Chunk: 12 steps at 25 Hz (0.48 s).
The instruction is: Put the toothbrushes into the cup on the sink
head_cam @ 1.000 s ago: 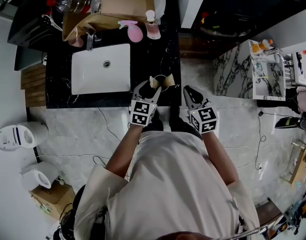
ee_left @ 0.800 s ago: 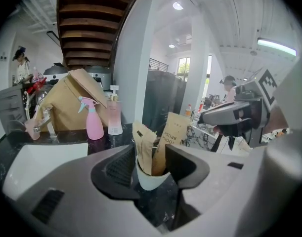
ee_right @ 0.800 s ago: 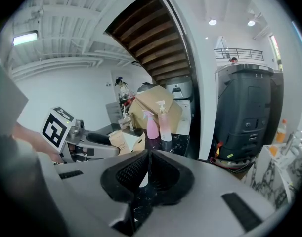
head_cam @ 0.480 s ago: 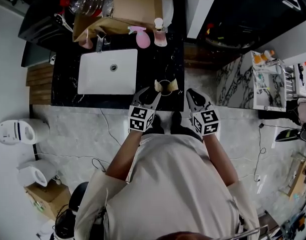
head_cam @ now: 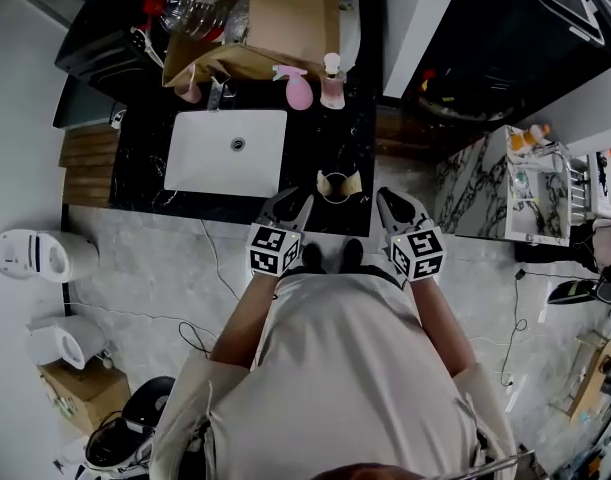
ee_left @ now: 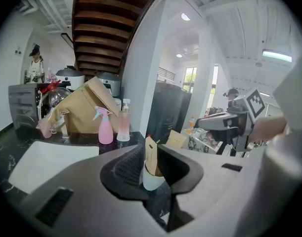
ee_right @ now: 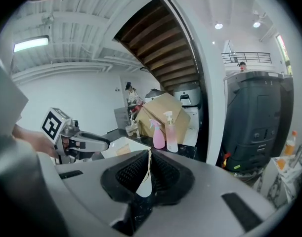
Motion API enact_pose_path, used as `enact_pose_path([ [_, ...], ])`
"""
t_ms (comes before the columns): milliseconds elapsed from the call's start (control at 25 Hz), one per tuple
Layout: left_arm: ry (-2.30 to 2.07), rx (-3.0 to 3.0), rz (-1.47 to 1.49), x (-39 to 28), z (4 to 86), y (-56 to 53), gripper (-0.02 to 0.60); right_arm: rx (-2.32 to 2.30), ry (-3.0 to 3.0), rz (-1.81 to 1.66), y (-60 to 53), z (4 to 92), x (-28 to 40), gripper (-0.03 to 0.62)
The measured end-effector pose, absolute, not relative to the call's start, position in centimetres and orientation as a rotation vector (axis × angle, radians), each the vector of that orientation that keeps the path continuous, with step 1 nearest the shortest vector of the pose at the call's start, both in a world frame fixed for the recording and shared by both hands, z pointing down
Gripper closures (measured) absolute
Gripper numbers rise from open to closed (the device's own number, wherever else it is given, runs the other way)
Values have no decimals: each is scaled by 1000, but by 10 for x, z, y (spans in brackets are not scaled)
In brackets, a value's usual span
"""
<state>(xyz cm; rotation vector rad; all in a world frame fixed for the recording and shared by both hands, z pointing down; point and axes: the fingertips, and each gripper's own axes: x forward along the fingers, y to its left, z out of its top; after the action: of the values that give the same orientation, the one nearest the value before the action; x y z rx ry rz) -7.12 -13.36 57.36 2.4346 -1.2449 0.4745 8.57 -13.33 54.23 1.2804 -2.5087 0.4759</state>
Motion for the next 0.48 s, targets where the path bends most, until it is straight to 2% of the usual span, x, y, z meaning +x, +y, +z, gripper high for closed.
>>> enact_pose_path([
  [200,-1257,2430,462,-80,565,-131,540,1255,-2548,441,-135,528,81,551],
  [480,-1292,2440,404,-93,542,-126,571,1240,-2583,403,-135,508,79,551],
])
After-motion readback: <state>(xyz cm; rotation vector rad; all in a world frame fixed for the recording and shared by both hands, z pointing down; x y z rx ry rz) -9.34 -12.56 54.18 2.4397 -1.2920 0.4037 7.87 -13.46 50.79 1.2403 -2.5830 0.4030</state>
